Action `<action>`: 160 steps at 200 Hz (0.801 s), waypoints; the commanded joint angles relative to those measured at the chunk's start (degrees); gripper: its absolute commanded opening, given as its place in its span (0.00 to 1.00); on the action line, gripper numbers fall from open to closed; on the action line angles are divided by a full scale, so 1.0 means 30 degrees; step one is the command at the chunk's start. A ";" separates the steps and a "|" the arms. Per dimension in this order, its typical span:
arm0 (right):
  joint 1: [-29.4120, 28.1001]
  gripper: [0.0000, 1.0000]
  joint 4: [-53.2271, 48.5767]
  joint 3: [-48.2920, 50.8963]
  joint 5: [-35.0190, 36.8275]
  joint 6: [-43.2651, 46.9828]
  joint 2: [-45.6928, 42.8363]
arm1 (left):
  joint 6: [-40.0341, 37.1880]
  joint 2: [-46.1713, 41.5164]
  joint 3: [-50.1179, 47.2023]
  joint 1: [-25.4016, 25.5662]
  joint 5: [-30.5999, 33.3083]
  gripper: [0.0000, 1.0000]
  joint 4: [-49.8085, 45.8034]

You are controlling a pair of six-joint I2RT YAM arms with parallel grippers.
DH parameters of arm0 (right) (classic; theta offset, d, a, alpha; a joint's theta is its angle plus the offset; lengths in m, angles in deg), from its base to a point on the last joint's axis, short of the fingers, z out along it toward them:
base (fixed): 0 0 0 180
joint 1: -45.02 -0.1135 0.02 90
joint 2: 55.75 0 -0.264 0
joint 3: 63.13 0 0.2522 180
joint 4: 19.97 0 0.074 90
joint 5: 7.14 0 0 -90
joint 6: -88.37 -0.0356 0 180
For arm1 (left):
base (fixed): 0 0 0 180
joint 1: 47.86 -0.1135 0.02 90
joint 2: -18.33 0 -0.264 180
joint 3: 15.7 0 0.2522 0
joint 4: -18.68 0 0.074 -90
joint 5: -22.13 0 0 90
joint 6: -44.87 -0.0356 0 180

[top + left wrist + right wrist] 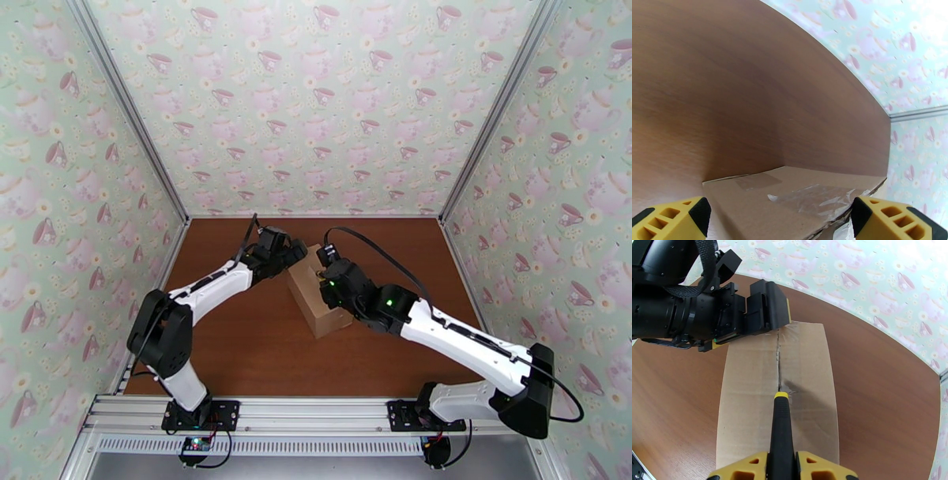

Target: Unpack the express box

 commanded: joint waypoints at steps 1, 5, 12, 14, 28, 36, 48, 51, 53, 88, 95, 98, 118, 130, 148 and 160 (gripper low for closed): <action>-0.0146 0.00 -0.1858 -0.0074 -0.0767 0.0696 0.0443 | -0.0670 -0.0494 -0.0281 -0.0315 0.1507 1.00 -0.2115; -0.0153 0.00 -0.1827 -0.0053 -0.0784 0.0756 0.0432 | -0.0728 -0.0555 -0.0247 -0.0332 0.1458 1.00 -0.2159; -0.0146 0.00 -0.1776 -0.0039 -0.0840 0.0849 0.0427 | -0.0888 -0.0703 -0.0185 -0.0322 0.1300 1.00 -0.2175; -0.0146 0.00 -0.1732 -0.0037 -0.0852 0.0867 0.0432 | -0.0963 -0.0748 -0.0162 -0.0326 0.1227 1.00 -0.2165; -0.0146 0.00 -0.1611 0.0034 -0.1029 0.1067 0.0422 | -0.1478 -0.0989 0.0026 -0.0325 0.0661 1.00 -0.2240; -0.0149 0.00 -0.1487 0.0123 -0.1111 0.1160 0.0435 | -0.1797 -0.1113 0.0064 -0.0327 0.0111 1.00 -0.2192; -0.0146 0.00 -0.1228 0.0192 -0.1255 0.1262 0.0465 | -0.2167 -0.1202 0.0021 -0.0354 -0.0900 1.00 -0.1932; -0.0146 0.00 -0.1212 0.0189 -0.1261 0.1271 0.0490 | -0.2231 -0.1202 0.0061 -0.0352 -0.1157 1.00 -0.1960; -0.0146 0.00 -0.1210 0.0182 -0.1264 0.1280 0.0521 | -0.2295 -0.1195 0.0097 -0.0355 -0.1328 1.00 -0.2009; -0.0146 0.00 -0.1100 -0.0034 -0.1412 0.1503 0.0762 | -0.2798 -0.1555 0.0057 -0.0349 -0.2589 1.00 -0.2452; -0.0146 0.00 -0.1092 -0.0053 -0.1413 0.1542 0.0764 | -0.2827 -0.1820 -0.0057 -0.0303 -0.2597 1.00 -0.2382; -0.0146 0.00 -0.1092 -0.0047 -0.1434 0.1555 0.0743 | -0.2885 -0.1872 -0.0091 -0.0324 -0.2596 1.00 -0.2367; -0.0146 0.00 -0.1064 -0.0047 -0.1440 0.1659 0.0782 | -0.3174 -0.2145 0.0114 -0.0283 -0.3222 1.00 -0.2512; -0.0146 0.00 -0.1034 -0.0056 -0.1443 0.1702 0.0838 | -0.3253 -0.2000 0.0458 -0.0182 -0.3853 1.00 -0.2751; -0.0146 0.00 -0.0954 -0.0053 -0.1491 0.1733 0.0908 | -0.3338 -0.1574 0.1039 0.0256 -0.4164 1.00 -0.3274; -0.0146 0.00 -0.0888 -0.0075 -0.1490 0.1762 0.0937 | -0.3341 -0.1218 0.1214 0.0614 -0.4122 1.00 -0.3446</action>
